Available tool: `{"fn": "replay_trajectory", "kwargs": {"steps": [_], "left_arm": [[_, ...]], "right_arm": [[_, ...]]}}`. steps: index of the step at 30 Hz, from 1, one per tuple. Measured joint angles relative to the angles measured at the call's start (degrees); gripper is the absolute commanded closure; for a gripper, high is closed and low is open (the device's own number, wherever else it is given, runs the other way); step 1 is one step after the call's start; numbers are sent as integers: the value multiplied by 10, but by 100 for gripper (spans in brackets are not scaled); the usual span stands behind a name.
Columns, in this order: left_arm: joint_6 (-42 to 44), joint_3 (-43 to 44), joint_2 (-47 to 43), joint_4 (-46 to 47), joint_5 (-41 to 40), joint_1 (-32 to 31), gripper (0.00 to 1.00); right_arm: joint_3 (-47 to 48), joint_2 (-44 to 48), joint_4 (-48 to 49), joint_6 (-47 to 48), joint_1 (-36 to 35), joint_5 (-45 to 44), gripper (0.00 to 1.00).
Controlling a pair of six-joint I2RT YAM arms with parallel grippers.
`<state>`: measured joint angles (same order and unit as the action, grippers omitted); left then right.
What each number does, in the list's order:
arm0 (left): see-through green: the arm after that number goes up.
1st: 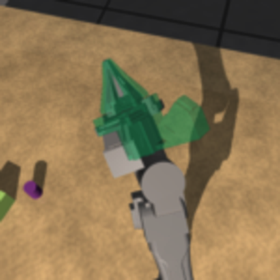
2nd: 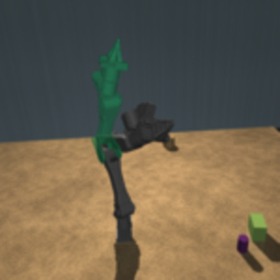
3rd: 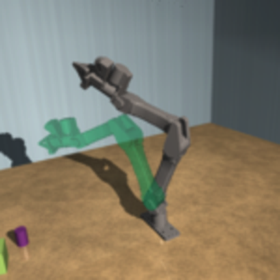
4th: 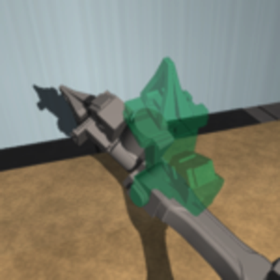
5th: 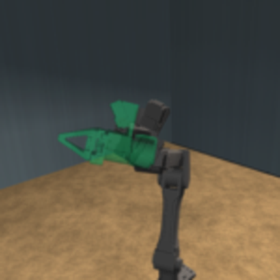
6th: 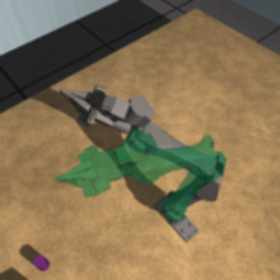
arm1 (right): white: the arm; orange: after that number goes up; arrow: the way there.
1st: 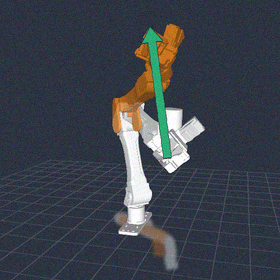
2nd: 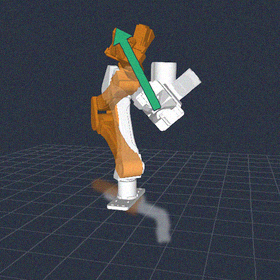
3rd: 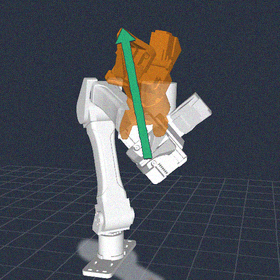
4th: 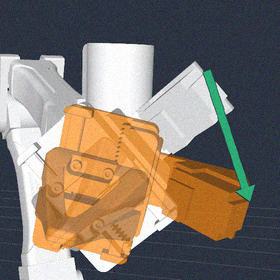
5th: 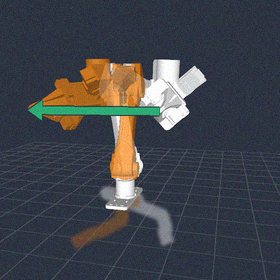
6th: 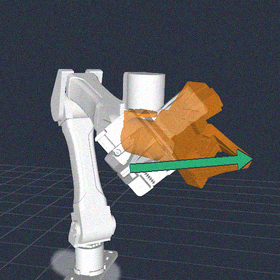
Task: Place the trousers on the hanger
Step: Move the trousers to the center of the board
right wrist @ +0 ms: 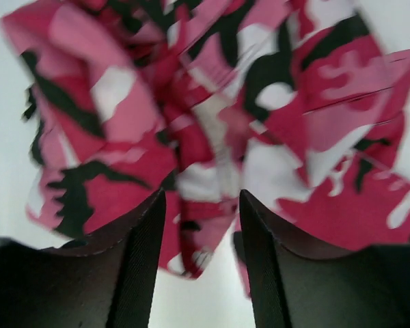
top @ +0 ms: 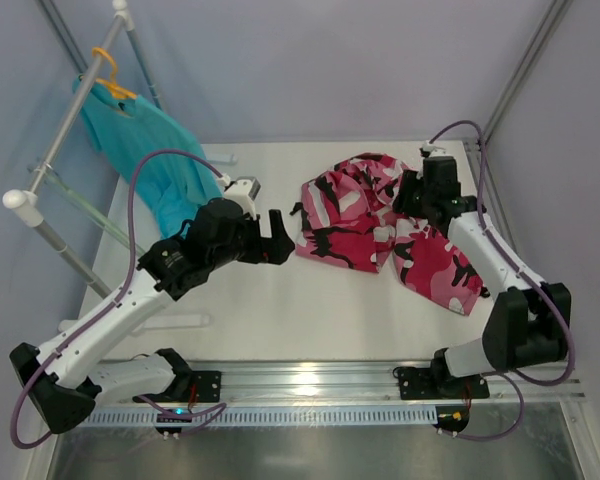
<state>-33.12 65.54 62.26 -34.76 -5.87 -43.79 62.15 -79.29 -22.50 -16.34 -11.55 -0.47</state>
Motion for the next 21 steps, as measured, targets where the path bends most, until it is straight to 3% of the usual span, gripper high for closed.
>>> {"fn": "replay_trajectory", "kwargs": {"steps": [5,10,11,16,21], "left_arm": [[0,0,1,-2,1,0,0],[0,0,1,-3,5,0,0],[0,0,1,-2,6,0,0],[-1,0,2,-2,12,0,0],[-3,-3,17,8,-2,0,0]], "right_arm": [[60,-101,5,23,79,-25,35],[93,-194,0,53,84,-23,36],[103,-213,-2,59,84,-21,39],[119,-264,-8,74,84,-13,96],[83,-222,2,48,75,30,96]]}}
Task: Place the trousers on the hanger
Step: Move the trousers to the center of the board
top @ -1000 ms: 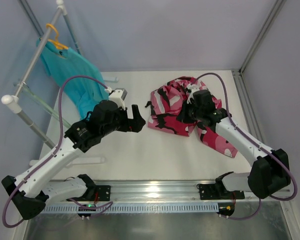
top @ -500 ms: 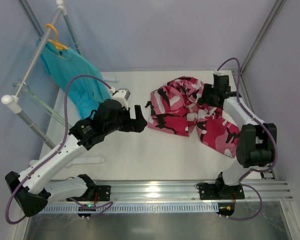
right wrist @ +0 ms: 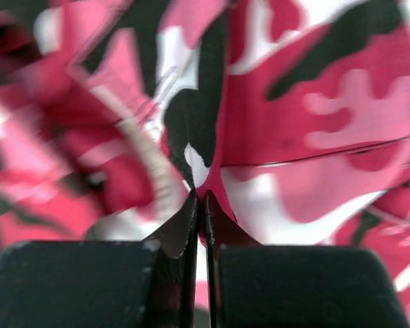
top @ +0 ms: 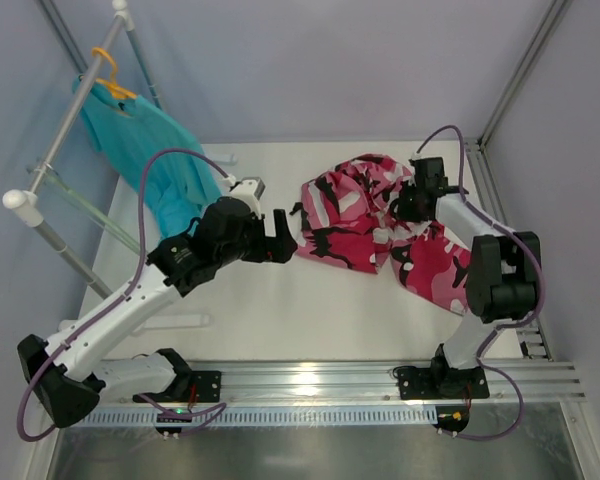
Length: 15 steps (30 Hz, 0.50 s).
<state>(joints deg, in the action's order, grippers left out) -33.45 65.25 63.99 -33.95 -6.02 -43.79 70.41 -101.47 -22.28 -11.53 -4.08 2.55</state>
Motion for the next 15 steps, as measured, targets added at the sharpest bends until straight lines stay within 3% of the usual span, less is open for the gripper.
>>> {"fn": "replay_trajectory", "kwargs": {"steps": [3,6,8,9,12,15], "left_arm": [[-6,-4,23,9,-8,0,0],[-10,-5,55,14,-16,1,0],[-10,-5,79,15,-21,2,0],[-10,-5,87,15,-23,3,0],[-8,-4,111,15,-30,9,0],[-6,-2,122,16,-32,16,0]], "right_arm": [[-41,68,6,-26,-44,22,96],[-94,158,36,-76,-132,44,94],[-133,210,61,-113,-189,60,84],[-149,230,69,-128,-212,71,71],[-184,263,72,-162,-233,77,50],[-187,279,50,-169,-218,43,46]]}}
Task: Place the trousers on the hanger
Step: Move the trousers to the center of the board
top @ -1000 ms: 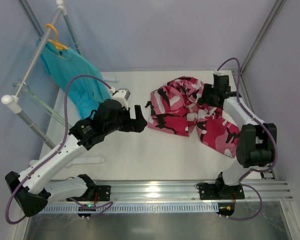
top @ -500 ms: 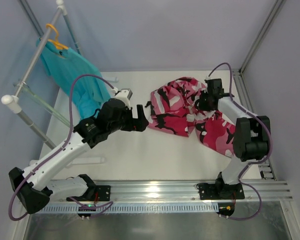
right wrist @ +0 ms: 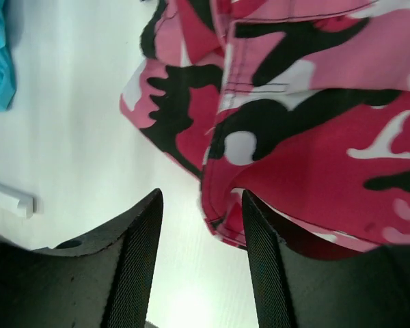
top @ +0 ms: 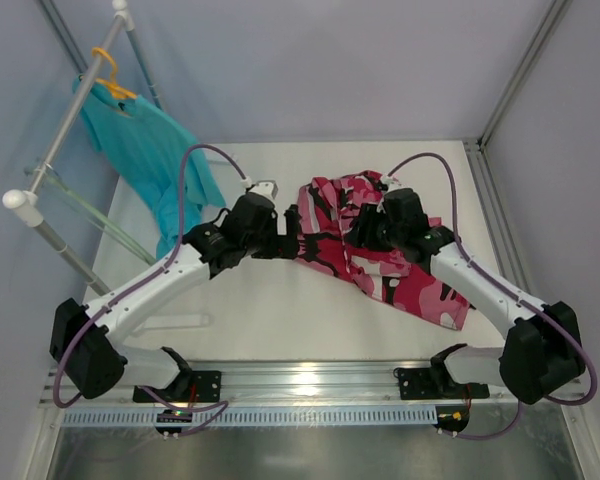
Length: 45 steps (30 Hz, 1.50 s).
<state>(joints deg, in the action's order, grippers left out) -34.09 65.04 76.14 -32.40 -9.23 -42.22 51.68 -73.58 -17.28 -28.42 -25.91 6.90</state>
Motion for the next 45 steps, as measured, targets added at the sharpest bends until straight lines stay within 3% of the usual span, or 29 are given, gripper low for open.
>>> {"fn": "replay_trajectory", "kwargs": {"steps": [3,10,15,21,26,32,34,35,36,37,39,41,45], "left_arm": [[1,3,3,8,0,4,0],[6,39,65,47,21,8,0],[13,91,148,81,63,11,1],[5,201,278,103,148,14,6],[-14,200,342,129,221,14,6],[-53,191,369,182,289,14,10],[-68,191,374,204,308,14,22],[-76,191,376,213,316,14,29],[-81,191,378,221,323,14,50],[-87,191,382,235,335,14,62],[-101,191,384,244,348,14,88],[-100,193,385,236,356,16,98],[-60,242,379,139,323,31,100]], "right_arm": [[15,8,-24,0,37,-30,46],[28,-3,-26,2,202,-50,42],[67,-77,-20,19,244,-37,30],[176,-202,-33,22,336,-16,29],[135,-210,-21,19,381,-11,27],[120,-252,-4,33,378,17,30],[113,-263,10,33,377,28,34],[106,-264,16,33,377,34,50],[99,-264,21,35,377,38,60],[94,-264,25,36,377,41,80],[92,-264,23,38,377,44,96],[97,-263,13,43,377,41,96],[146,-243,-57,51,376,7,96]]}}
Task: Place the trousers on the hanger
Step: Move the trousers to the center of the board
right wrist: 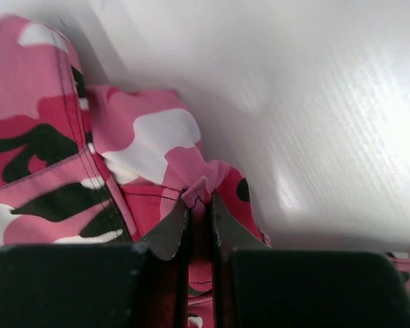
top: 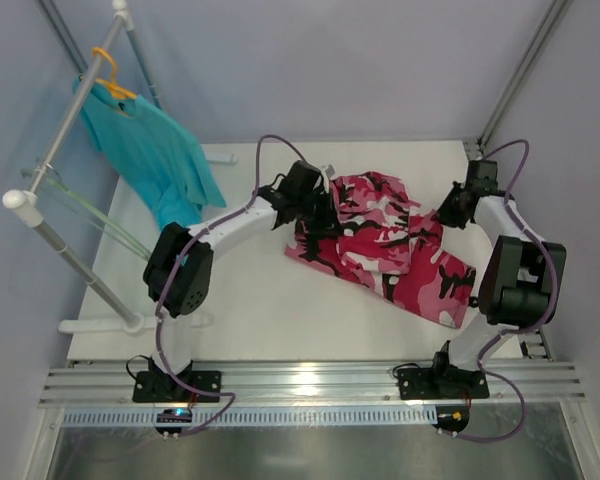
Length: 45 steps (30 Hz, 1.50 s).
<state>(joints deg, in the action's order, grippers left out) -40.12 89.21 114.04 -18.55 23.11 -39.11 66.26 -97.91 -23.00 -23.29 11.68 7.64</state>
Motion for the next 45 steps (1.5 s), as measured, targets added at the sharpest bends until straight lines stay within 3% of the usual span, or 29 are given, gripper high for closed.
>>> {"fn": "replay_trajectory", "kwargs": {"steps": [5,11,17,23,26,32,36,37,42,45], "left_arm": [[64,59,-61,-131,-123,43,100],[123,153,-94,-228,-259,98,100],[158,187,-63,-268,-327,120,99],[173,187,-8,-300,-347,121,59],[179,183,-5,-318,-347,118,45],[185,120,-71,-311,-334,71,28],[174,37,-145,-273,-263,15,27],[167,22,-155,-262,-244,7,27],[130,-53,-166,-187,-163,1,24],[115,-81,-149,-156,-137,-5,23]], "right_arm": [[92,99,-85,7,-1,-63,96],[151,222,-105,9,0,-77,96],[139,236,-108,15,1,-51,96],[89,198,-110,22,1,-41,93],[97,143,-107,24,3,-51,89],[211,-11,-120,24,5,-67,89],[223,-23,-121,24,6,-64,75],[219,-18,-114,22,7,-57,62],[206,-13,-119,23,7,-68,40],[173,10,-127,21,7,-73,36]]}}
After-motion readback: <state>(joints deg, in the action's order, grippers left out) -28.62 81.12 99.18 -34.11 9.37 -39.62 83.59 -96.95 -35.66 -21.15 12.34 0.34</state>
